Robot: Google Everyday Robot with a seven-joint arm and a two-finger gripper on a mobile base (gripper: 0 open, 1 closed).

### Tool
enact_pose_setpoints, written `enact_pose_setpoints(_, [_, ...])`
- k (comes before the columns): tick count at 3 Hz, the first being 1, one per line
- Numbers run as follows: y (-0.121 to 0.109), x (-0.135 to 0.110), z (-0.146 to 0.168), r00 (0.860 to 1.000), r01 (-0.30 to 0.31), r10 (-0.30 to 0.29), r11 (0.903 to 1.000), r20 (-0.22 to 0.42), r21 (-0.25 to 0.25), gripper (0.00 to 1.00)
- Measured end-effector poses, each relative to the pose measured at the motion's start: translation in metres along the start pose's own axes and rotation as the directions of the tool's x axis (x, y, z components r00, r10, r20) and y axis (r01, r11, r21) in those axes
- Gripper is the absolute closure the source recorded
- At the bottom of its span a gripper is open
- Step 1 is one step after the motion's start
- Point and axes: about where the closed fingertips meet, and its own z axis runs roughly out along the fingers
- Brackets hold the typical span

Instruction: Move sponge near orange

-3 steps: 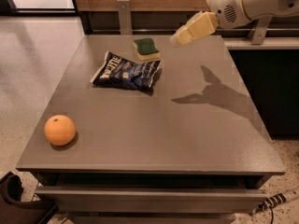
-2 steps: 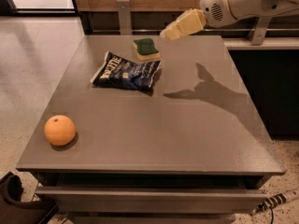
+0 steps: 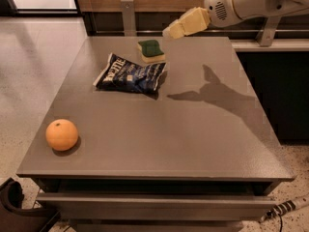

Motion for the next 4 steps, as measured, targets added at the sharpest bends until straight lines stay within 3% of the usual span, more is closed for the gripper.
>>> enact_pose_setpoints(1, [-0.007, 0.004, 0.018, 1.0, -0.017, 0.018, 0.9998, 0.011, -0.003, 0.0])
enact_pose_setpoints(2, [-0.034, 0.03, 0.072, 0.995, -0.097, 0.096, 0.9951, 0.04, 0.018, 0.0])
enact_pose_setpoints(4, [-0.063, 0.07, 0.15, 0.971, -0.225, 0.22, 0.9732, 0.097, 0.046, 0.0])
